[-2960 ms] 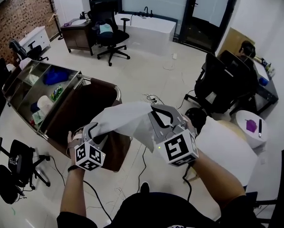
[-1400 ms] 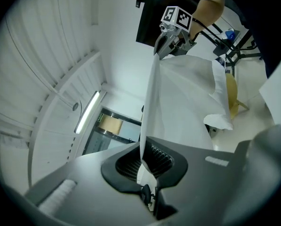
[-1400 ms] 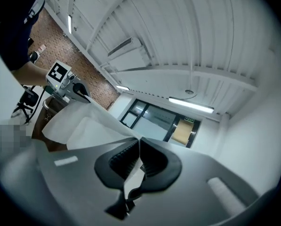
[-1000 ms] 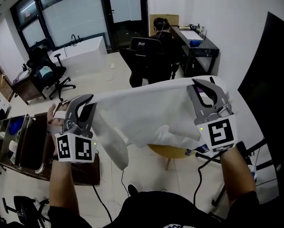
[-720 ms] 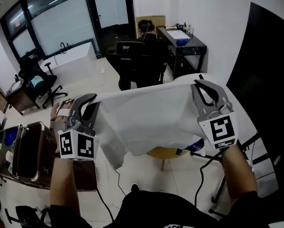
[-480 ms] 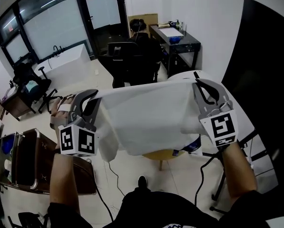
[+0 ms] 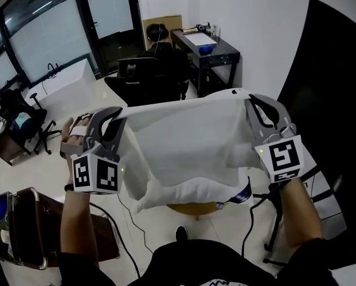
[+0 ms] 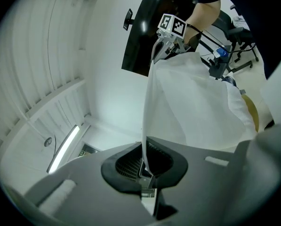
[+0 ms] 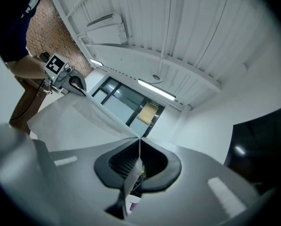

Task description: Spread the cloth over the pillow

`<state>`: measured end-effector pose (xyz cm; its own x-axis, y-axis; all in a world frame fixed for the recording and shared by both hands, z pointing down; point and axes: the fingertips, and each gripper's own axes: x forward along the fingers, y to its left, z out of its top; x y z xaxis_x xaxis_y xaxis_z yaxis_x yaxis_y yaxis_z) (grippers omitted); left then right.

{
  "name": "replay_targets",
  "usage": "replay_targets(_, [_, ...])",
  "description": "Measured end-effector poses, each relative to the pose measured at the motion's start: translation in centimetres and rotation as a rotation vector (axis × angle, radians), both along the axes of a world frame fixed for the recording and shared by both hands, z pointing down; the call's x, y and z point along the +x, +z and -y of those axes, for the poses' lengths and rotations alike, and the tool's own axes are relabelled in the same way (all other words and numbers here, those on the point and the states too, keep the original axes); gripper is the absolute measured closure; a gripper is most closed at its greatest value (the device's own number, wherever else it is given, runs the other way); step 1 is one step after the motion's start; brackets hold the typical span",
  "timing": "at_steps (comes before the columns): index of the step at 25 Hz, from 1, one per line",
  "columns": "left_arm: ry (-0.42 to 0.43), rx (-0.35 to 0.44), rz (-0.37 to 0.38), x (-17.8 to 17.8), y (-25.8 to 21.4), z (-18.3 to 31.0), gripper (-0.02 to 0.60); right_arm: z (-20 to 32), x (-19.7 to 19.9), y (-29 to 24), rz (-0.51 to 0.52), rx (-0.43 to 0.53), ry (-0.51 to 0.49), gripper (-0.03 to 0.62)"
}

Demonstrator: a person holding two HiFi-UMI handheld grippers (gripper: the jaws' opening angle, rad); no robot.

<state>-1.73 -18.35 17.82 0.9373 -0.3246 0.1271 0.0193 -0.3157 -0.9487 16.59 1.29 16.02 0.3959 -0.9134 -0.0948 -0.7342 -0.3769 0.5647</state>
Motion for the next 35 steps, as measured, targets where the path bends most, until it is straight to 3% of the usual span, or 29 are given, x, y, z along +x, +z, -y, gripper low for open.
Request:
replay_targets(8, [0.067,-0.085,0.058,4.7,5.0,5.8,0.580,5.2,4.0,3.6,0.050,-0.054,0.081,0.582])
replay_targets(14, [0.097,-0.177,0.150,6.8,12.2,7.4,0.580,6.6,6.1,10.0,0.165,-0.118,0.116,0.582])
replay_targets(19, [0.114,-0.314,0.281,6.9,20.4,6.7,0.580,6.4,6.2,17.6,0.279,-0.219,0.126,0.582])
replay_targets(25, [0.160,-0.463,0.505,5.3,30.5,3.9,0.580,4.9,5.8,26.6,0.440,-0.351,0.101,0.582])
replay_targets(35, [0.166,-0.648,0.780,1.4,40.3,0.4,0.580,1.6,1.9,38.1,0.563,-0.644,-0.054,0.582])
